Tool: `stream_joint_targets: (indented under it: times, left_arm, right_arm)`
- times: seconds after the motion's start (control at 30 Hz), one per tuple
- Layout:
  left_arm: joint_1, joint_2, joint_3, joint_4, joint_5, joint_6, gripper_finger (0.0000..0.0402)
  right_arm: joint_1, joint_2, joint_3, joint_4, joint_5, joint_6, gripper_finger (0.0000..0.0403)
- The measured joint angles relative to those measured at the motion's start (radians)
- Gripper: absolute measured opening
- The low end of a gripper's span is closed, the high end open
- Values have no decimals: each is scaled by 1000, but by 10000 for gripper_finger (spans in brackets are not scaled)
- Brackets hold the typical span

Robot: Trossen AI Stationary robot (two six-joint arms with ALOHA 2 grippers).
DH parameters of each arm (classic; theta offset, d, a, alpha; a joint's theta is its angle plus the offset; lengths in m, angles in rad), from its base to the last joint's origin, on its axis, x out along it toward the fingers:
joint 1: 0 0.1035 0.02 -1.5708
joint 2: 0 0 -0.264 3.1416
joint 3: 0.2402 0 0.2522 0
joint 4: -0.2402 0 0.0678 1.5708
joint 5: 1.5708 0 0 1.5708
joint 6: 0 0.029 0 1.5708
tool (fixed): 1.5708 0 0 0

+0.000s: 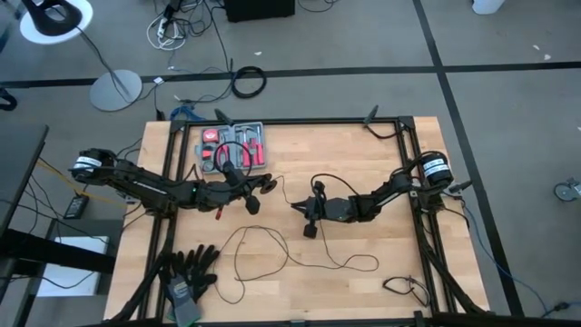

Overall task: Coil cords
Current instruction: Coil the black wire onto the spool

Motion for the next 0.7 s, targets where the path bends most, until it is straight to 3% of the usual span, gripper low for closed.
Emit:
stream_joint_targets:
  times: [0.47,0.7]
  left_arm:
    - [0,0,0,-1,6,-1,0]
    - [0,0,0,-2,6,-1,0]
  right_arm:
    - [0,0,0,-12,2,19,30]
    - [5,-14,0,-9,3,50,56]
